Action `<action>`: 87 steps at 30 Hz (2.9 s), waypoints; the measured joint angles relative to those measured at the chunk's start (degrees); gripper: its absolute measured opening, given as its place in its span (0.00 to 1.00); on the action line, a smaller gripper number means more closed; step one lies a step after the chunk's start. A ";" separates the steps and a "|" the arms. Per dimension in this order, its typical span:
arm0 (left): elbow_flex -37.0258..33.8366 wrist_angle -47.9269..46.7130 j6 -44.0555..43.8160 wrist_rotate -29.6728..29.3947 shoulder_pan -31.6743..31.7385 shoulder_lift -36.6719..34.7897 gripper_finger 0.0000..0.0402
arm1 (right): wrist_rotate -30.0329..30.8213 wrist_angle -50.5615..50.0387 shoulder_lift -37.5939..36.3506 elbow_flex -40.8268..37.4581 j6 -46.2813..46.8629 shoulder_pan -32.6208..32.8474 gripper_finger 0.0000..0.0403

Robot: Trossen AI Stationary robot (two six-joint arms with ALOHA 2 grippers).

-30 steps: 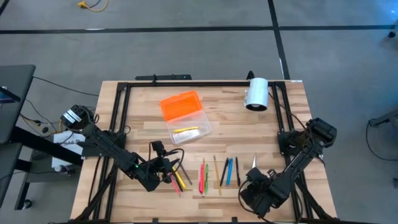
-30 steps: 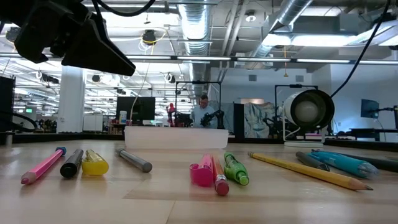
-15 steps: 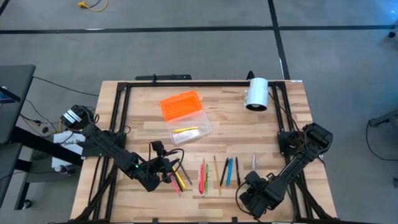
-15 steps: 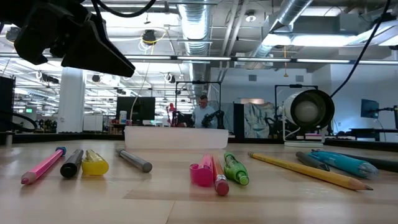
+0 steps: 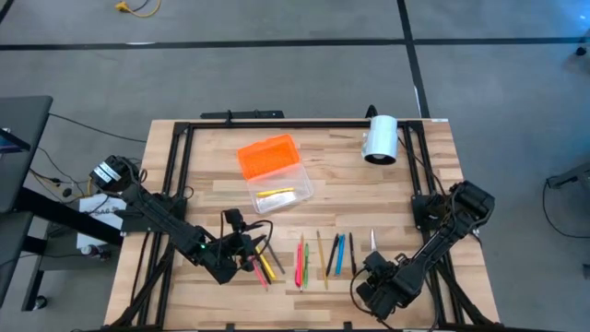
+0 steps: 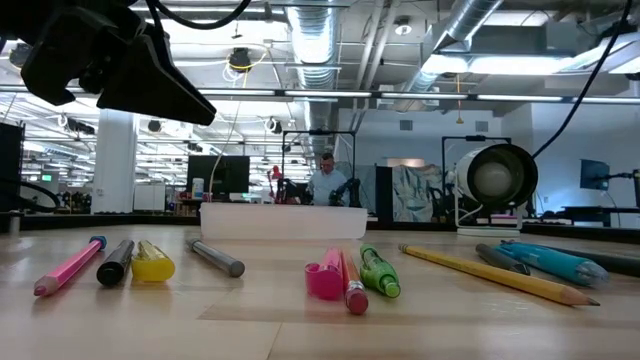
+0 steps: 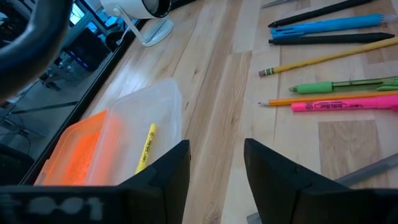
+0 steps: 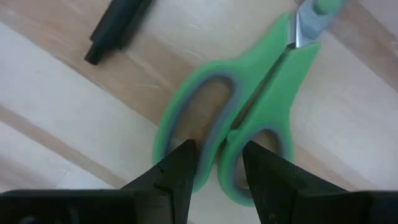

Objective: Pick & place school supplies into a supply box
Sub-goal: Put the green scissors into the supply box

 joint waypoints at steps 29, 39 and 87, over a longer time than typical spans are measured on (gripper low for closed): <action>0.00 -1.00 -0.72 0.00 0.00 0.01 0.36 | 7.02 -3.45 0.20 -2.37 -11.61 0.57 0.14; 0.00 -0.98 -0.73 0.00 0.00 0.01 0.36 | 7.72 -3.79 0.26 -2.59 -11.50 0.50 0.16; 0.00 -0.95 -0.72 -0.02 0.02 0.01 0.36 | 15.95 -8.72 -2.15 -2.74 -17.66 -4.23 0.16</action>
